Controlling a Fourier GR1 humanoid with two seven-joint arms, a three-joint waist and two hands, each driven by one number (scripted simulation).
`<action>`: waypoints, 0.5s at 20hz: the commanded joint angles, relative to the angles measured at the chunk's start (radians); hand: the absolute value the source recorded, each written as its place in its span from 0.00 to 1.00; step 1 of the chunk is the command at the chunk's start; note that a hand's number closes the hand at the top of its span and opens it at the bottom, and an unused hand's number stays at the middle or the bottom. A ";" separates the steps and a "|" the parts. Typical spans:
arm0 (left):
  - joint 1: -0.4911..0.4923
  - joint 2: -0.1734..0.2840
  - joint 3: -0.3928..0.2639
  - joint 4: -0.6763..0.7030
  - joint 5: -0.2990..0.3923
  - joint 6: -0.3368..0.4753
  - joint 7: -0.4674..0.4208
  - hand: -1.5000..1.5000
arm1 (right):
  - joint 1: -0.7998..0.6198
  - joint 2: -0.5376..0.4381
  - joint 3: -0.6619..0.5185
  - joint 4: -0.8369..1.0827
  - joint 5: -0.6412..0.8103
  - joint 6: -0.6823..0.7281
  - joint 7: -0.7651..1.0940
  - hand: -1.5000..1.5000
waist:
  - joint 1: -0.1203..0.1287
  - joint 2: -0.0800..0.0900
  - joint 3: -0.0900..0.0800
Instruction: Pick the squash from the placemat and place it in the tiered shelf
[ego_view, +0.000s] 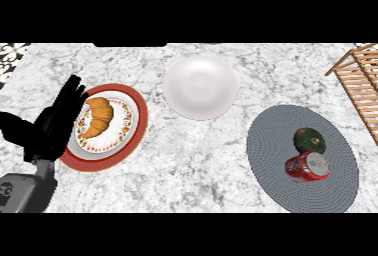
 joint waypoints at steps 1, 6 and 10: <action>-0.052 -0.015 0.010 0.009 -0.013 0.021 0.061 0.50 | 0.106 -0.047 -0.017 -0.132 -0.045 0.133 0.012 0.00 | -0.008 -0.005 -0.002; -0.049 -0.019 0.000 0.009 -0.028 0.022 0.058 0.50 | 0.099 -0.204 0.102 -0.202 0.022 0.192 0.270 0.00 | -0.002 -0.003 -0.004; -0.010 0.004 0.010 0.004 -0.018 -0.011 0.032 0.50 | 0.129 -0.408 0.183 -0.285 0.232 0.223 0.372 0.00 | 0.013 -0.001 -0.009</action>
